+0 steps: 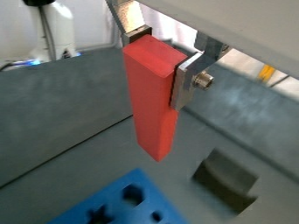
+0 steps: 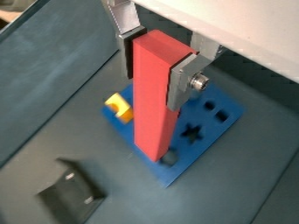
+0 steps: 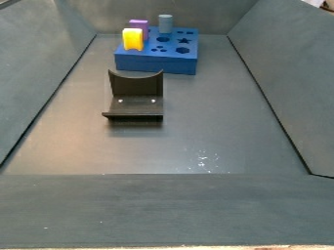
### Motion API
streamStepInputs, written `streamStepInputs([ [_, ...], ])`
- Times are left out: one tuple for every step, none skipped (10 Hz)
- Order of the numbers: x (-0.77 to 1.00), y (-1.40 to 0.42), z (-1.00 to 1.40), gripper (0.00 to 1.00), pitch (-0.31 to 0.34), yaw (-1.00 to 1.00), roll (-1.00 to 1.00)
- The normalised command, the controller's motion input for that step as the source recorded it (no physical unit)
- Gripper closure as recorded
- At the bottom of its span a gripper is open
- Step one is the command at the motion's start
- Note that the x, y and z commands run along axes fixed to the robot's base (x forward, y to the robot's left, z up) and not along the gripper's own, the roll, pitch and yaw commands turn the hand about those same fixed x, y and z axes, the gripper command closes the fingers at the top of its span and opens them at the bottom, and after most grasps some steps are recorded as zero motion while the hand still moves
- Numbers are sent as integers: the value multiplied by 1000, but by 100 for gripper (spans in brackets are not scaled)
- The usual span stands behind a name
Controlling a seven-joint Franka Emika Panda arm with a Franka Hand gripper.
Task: Pick up the rectangle object. Move up. Place the rectangle object on the fixture. Regrasp the rectangle object. Move to above the board. Insert the rectangle object.
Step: Move to above the board.
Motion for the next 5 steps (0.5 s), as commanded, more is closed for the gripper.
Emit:
streamStepInputs([
  [-89, -53, 9, 100, 15, -12, -1000],
  [-81, -26, 4, 100, -2, -13, -884],
  [-65, -4, 3, 100, -21, -8, -564],
  [-41, -3, 0, 100, -16, -7, -329],
  [-26, 3, 2, 100, -10, -8, -221],
])
